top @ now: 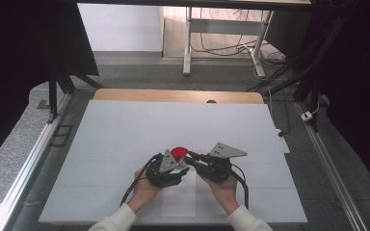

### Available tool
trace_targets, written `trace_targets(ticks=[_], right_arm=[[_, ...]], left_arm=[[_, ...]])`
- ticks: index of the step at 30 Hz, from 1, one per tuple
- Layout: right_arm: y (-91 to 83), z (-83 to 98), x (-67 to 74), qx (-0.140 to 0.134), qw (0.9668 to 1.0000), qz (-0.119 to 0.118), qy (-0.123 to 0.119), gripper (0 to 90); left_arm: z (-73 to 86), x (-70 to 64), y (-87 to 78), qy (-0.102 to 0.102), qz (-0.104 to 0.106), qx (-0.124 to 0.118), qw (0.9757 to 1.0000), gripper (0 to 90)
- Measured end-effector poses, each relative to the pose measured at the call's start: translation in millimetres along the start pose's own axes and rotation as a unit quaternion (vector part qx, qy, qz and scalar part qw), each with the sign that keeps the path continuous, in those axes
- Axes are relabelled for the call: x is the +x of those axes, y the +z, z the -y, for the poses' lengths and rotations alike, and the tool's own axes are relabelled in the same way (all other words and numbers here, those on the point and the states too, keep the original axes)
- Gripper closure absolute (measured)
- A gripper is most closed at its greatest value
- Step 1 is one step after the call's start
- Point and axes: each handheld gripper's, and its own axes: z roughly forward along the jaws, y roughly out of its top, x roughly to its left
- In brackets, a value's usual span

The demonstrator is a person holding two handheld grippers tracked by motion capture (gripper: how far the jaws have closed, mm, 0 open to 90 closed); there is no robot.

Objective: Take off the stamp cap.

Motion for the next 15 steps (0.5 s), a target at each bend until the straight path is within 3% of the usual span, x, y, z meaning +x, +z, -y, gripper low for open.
trace_targets(ticks=[15], right_arm=[[0.6,0.4,2.0,-0.005,1.0,0.0,0.0,74.9]], left_arm=[[0.3,0.2,-0.1,0.002,0.002,0.001,1.0,58.3]])
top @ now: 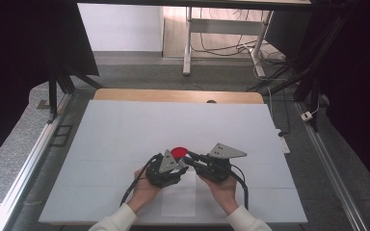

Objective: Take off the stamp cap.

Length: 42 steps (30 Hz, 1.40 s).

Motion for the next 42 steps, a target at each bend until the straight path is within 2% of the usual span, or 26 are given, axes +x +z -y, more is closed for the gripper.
trace_targets(ticks=[7,20,30,42], right_arm=[[0.0,0.5,0.8,-0.004,1.0,0.002,-0.001,74.9],[0.2,1.1,1.9,-0.006,1.0,0.002,-0.002,74.9],[0.9,2.1,2.6,-0.007,1.0,0.004,-0.003,75.0],[0.9,3.2,1.1,-0.008,0.9999,0.007,0.009,75.1]], left_arm=[[0.2,0.9,-0.3,0.0,-0.001,0.001,1.0,61.7],[1.1,1.2,0.6,-0.001,-0.002,0.005,1.0,62.5],[2.6,0.1,0.4,0.01,-0.013,0.003,0.9999,63.9],[4.3,-0.9,1.0,0.018,-0.022,0.002,0.9996,64.4]])
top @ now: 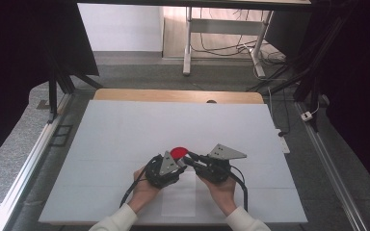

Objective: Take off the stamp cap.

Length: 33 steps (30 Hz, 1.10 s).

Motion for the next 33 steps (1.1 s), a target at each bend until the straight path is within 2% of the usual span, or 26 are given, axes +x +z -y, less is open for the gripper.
trace_targets(ticks=[4,13,16,17,19,33], right_arm=[[-0.6,0.8,-1.0,-0.004,0.9999,-0.001,0.014,75.2],[-0.6,0.8,-2.0,-0.001,0.9998,0.0,0.021,75.2],[-0.8,0.8,-2.3,0.001,0.9997,0.0,0.023,75.3],[-0.8,0.7,-2.5,0.001,0.9997,0.0,0.025,75.3],[-0.7,0.8,-2.7,0.0,0.9997,0.0,0.026,75.3],[0.1,2.3,-1.5,-0.003,0.9997,0.004,0.022,75.3]], left_arm=[[0.0,-0.1,-0.7,0.002,-0.002,-0.004,1.0,64.5],[0.3,-1.3,0.7,0.005,-0.001,0.0,1.0,64.8],[0.5,-2.6,1.4,0.013,-0.003,0.003,0.9999,65.0],[0.5,-2.7,1.7,0.012,-0.003,0.004,0.9999,65.1],[1.0,-0.8,1.7,-0.003,0.009,0.0,1.0,65.1],[2.9,0.1,2.1,-0.014,0.008,-0.002,0.9999,65.0]])
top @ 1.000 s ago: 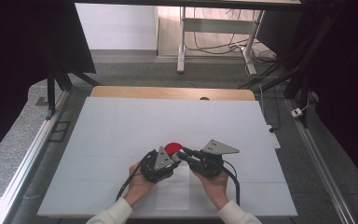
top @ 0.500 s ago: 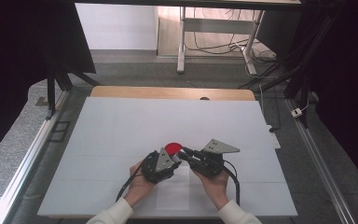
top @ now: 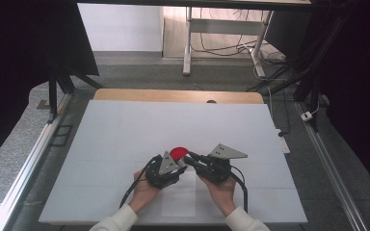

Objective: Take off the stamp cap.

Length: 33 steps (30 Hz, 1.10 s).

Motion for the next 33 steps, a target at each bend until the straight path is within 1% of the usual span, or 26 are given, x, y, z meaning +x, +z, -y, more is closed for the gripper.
trace_targets(ticks=[5,11,13,17,22,23,25,29,33], right_arm=[[0.5,0.4,0.9,0.002,1.0,0.002,-0.005,75.3],[0.7,0.6,1.4,0.002,1.0,0.002,-0.009,75.3],[0.6,0.4,1.9,0.004,0.9999,0.002,-0.011,75.3],[1.4,0.1,2.2,0.012,0.9998,0.001,-0.018,75.3],[2.2,0.2,1.0,0.014,0.9998,-0.001,-0.015,75.3],[2.2,0.2,1.0,0.014,0.9998,-0.001,-0.015,75.3],[1.7,0.1,1.2,0.011,0.9998,-0.001,-0.014,75.3],[0.7,0.2,1.3,0.006,0.9999,0.001,-0.01,75.2],[0.7,0.5,2.2,0.006,0.9999,0.004,-0.012,75.2]], left_arm=[[0.7,0.2,0.6,-0.006,0.004,0.0,1.0,65.0],[1.2,0.3,0.7,-0.005,0.005,0.0,1.0,65.0],[1.1,-0.3,0.8,0.0,0.002,0.001,1.0,65.0],[0.8,-3.6,1.5,0.027,-0.012,0.013,0.9995,65.2],[0.7,-3.7,1.9,0.032,-0.014,0.015,0.9993,65.3],[0.8,-3.1,1.7,0.029,-0.012,0.014,0.9994,65.3],[1.1,-0.6,0.9,0.013,-0.002,0.007,0.9999,65.2],[1.5,0.6,0.9,0.0,0.006,0.001,1.0,65.2],[2.0,0.7,0.9,-0.002,0.007,0.001,1.0,65.2]])
